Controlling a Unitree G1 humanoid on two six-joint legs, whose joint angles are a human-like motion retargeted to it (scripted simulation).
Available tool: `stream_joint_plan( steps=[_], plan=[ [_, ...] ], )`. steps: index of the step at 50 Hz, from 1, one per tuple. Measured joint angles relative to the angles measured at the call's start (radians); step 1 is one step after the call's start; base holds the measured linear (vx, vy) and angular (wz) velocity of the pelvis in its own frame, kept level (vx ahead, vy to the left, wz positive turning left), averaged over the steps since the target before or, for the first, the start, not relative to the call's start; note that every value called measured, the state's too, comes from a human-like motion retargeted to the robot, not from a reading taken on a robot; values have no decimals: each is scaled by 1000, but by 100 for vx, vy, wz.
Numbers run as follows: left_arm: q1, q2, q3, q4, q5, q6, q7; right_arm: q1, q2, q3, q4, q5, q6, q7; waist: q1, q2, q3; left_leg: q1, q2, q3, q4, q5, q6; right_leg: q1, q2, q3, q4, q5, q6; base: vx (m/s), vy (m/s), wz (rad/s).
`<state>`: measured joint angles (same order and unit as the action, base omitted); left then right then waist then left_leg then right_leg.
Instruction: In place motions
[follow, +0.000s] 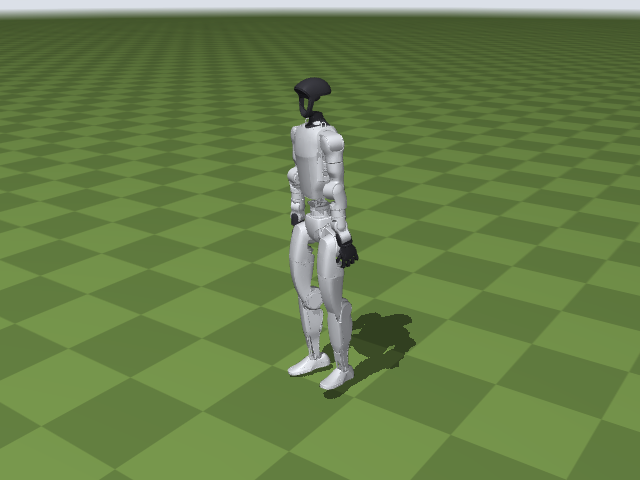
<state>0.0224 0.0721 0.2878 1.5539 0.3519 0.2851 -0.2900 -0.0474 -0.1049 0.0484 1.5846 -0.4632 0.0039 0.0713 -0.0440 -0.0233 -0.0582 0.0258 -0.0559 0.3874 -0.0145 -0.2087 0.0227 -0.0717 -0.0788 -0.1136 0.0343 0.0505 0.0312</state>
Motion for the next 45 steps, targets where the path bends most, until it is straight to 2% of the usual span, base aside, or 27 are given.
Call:
stream_joint_plan(
  steps=[7, 30, 45],
  plan=[
    [8, 1, 17, 20, -8, 1, -1, -4, 6, 22, -34, -36, -13, 14, -39, 0, -18, 5, 18, -14, -1, 0, -8, 21, 16, -32, -20, -4, -7, 6, -11, 16],
    [-12, -20, -39, 32, 13, -3, -9, 7, 6, 20, -10, -43, -12, 16, -32, 19, -52, -10, 42, -29, 1, -6, -32, 32, 30, -78, -30, -20, -25, 1, -1, 1],
    [-20, -23, -29, 48, 3, -5, -4, 10, 2, 19, 6, -41, -25, 18, -28, 24, -61, -19, 41, -33, -9, -17, -37, 25, 27, -87, -31, -18, -22, 0, 0, 0]
  ],
)
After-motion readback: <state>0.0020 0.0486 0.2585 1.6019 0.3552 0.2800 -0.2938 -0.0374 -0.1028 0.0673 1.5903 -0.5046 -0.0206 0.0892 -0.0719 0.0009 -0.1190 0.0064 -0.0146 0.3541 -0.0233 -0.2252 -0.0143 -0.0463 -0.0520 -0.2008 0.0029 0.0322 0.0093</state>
